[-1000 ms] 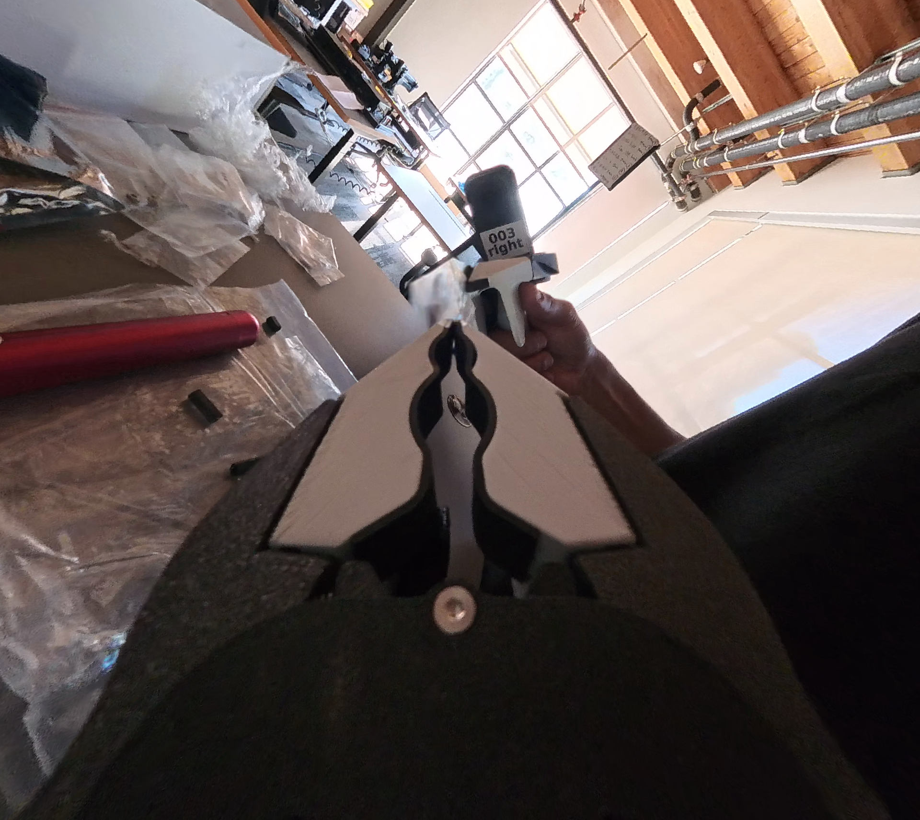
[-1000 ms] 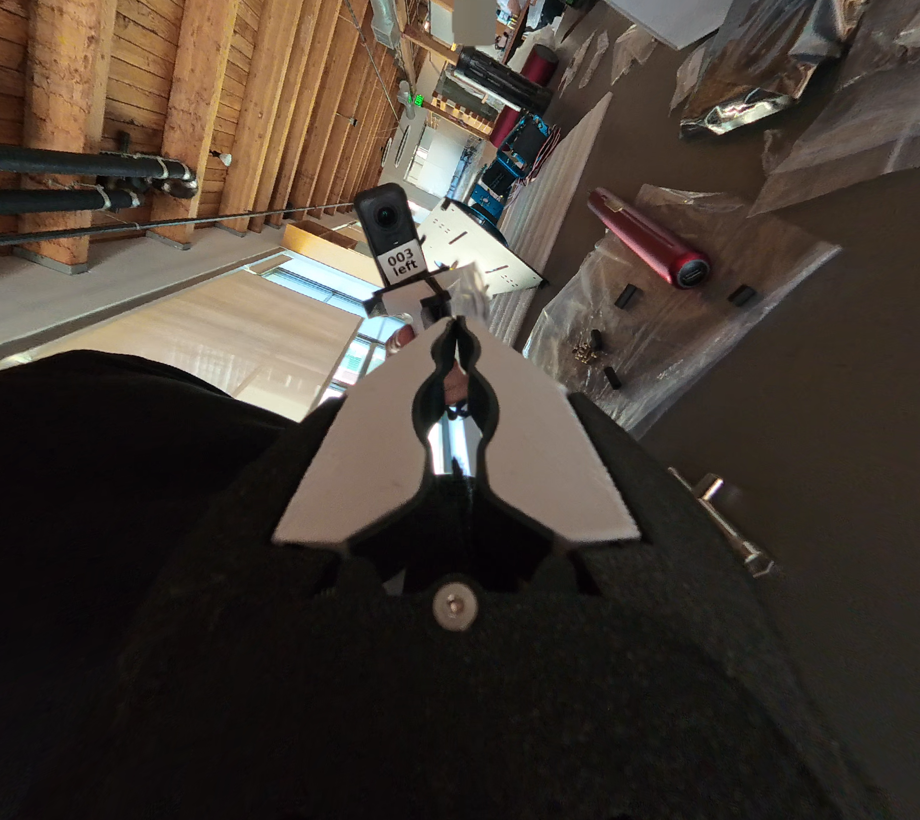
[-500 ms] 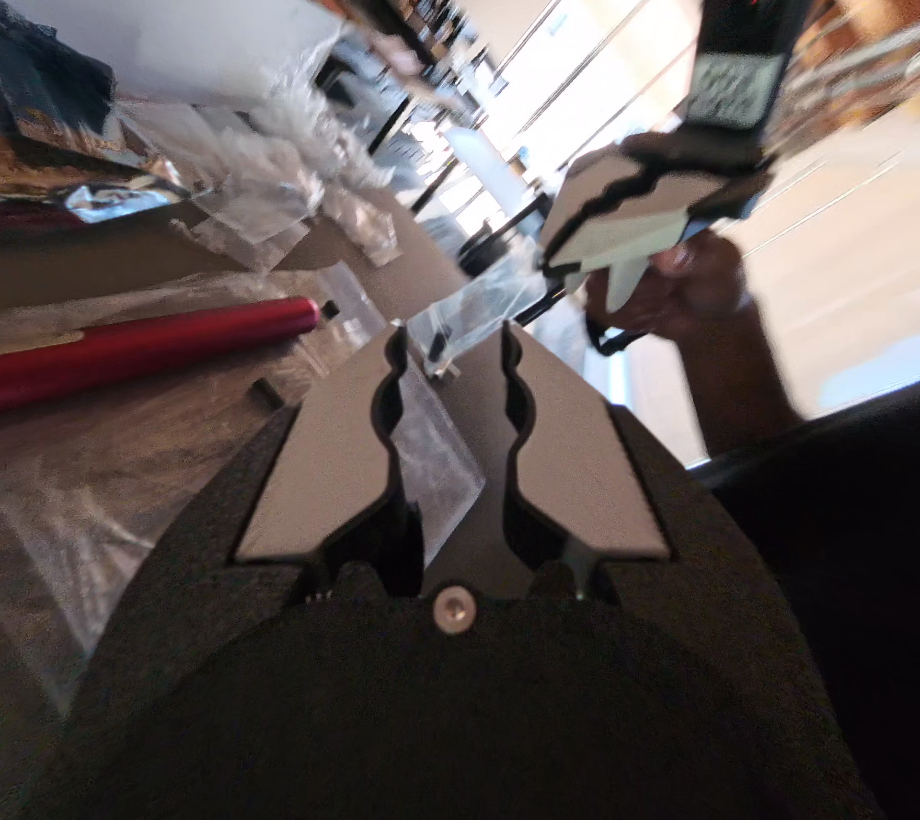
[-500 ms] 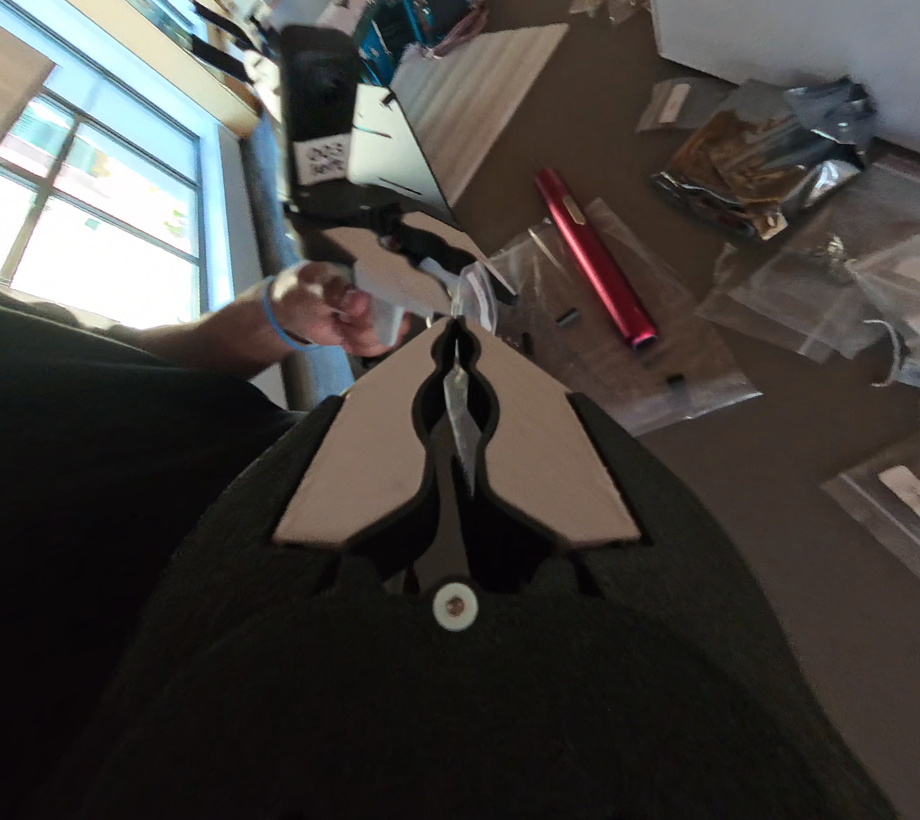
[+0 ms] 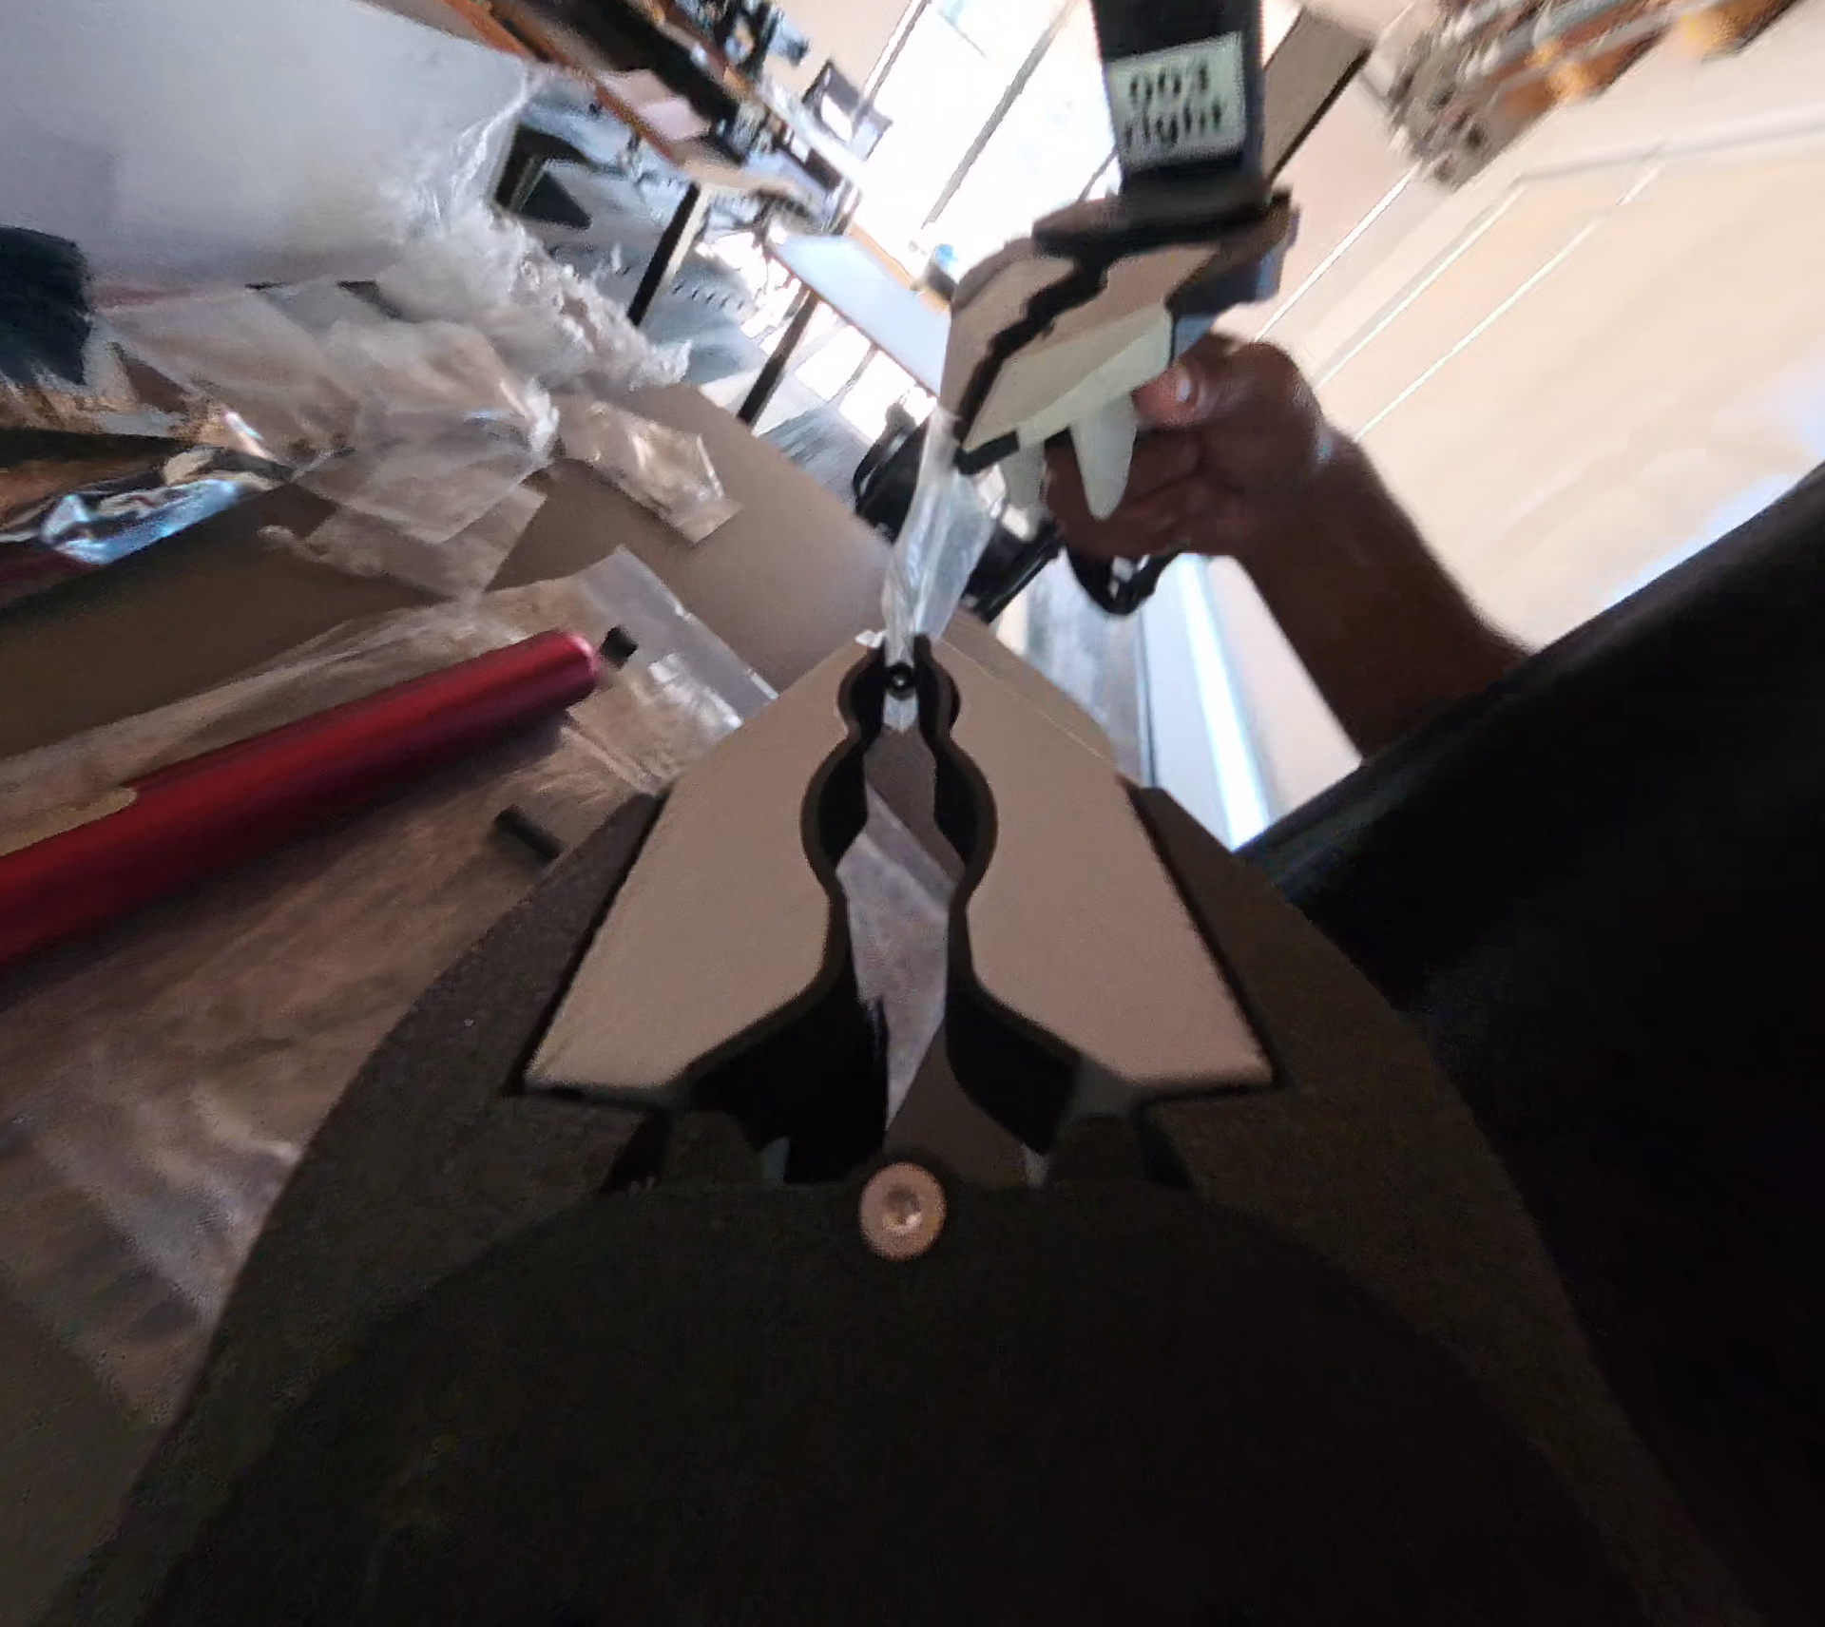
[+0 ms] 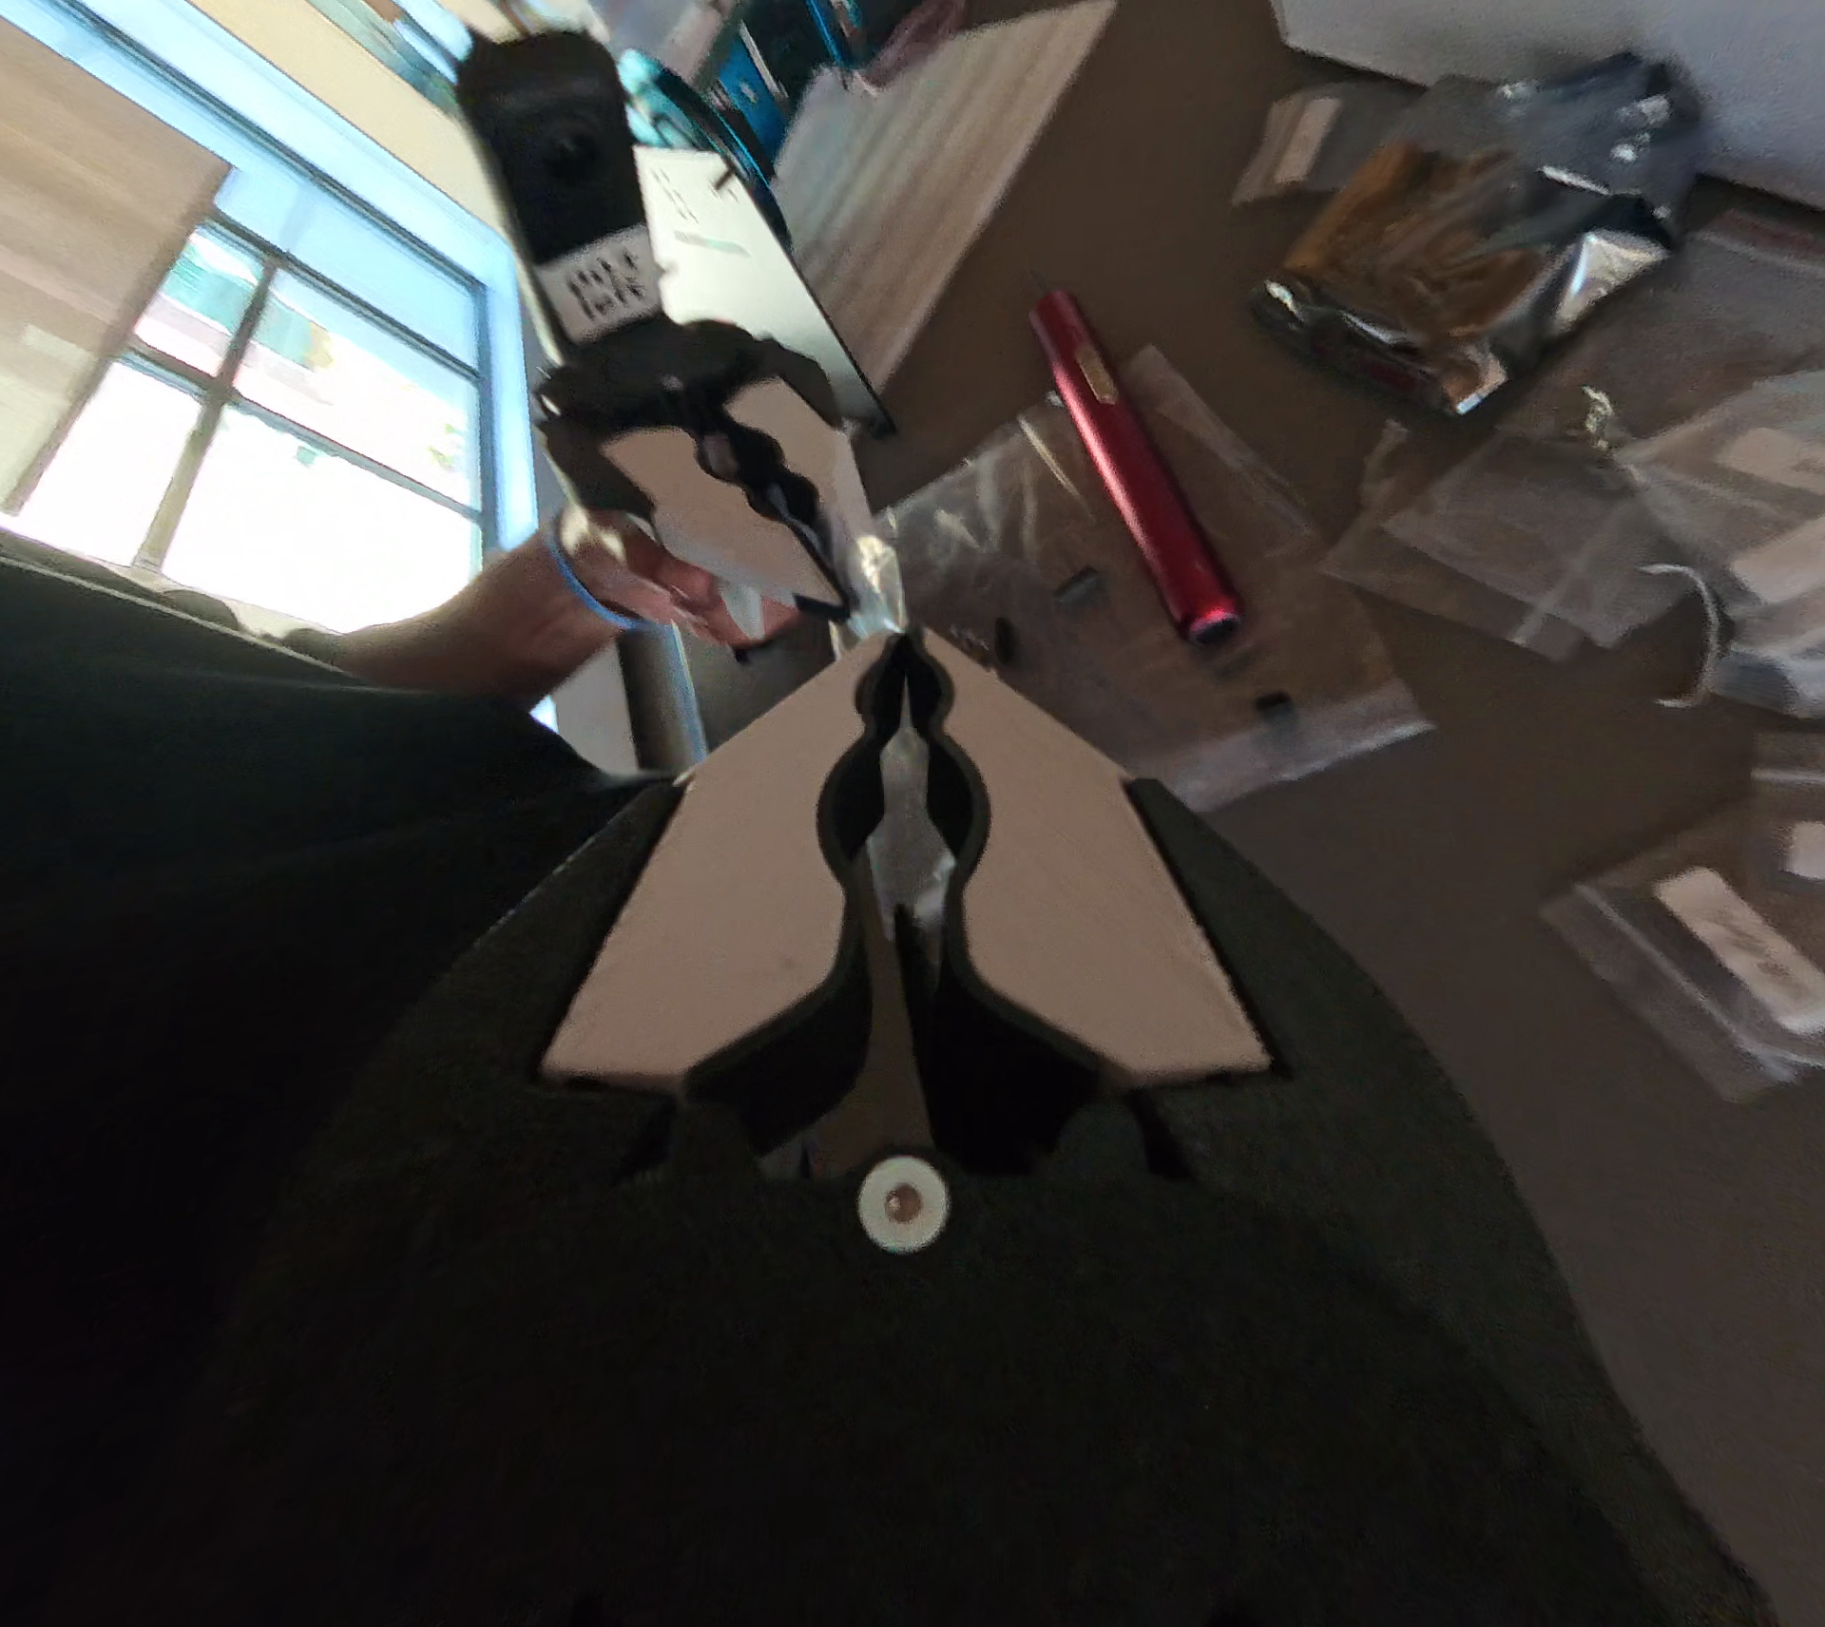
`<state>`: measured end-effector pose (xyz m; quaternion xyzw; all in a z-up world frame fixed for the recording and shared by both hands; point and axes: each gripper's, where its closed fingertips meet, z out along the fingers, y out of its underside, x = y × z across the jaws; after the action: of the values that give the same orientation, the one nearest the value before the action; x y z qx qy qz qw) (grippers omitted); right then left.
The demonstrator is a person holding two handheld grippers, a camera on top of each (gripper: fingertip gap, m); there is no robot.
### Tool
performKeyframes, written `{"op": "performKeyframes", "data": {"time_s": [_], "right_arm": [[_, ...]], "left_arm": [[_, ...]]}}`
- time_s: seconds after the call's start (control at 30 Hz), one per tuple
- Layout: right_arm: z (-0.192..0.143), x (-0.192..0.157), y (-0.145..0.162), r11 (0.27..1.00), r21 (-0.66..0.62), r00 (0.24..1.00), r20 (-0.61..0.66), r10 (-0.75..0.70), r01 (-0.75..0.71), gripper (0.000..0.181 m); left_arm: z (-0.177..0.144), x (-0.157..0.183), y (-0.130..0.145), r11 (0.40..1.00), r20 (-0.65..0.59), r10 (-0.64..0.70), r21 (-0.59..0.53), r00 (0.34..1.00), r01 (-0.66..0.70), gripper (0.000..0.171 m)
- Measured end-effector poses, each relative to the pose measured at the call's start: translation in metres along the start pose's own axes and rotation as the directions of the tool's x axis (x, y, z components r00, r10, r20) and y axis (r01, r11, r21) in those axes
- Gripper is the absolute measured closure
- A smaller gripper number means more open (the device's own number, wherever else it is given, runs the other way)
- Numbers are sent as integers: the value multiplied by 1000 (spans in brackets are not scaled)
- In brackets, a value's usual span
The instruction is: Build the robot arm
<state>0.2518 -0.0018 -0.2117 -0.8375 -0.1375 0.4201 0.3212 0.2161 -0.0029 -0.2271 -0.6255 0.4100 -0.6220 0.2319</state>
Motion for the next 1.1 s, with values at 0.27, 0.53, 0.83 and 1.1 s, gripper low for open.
{"op": "performKeyframes", "data": {"time_s": [0.27,0.53,0.83,1.1], "right_arm": [[-4,53,19,995,-103,986,-164,2,-20,181],[37,6,14,998,-50,989,149,-17,25,156],[21,39,22,998,-54,994,107,38,-32,181],[35,61,43,980,-200,995,-99,-9,-11,181]], "left_arm": [[-14,-32,20,982,248,103,-178,963,-60,167],[-8,-17,1,998,79,-59,-1,995,59,167],[-31,-47,19,994,266,-28,-94,964,55,168],[-21,-49,43,946,355,163,-320,920,-44,146]]}}
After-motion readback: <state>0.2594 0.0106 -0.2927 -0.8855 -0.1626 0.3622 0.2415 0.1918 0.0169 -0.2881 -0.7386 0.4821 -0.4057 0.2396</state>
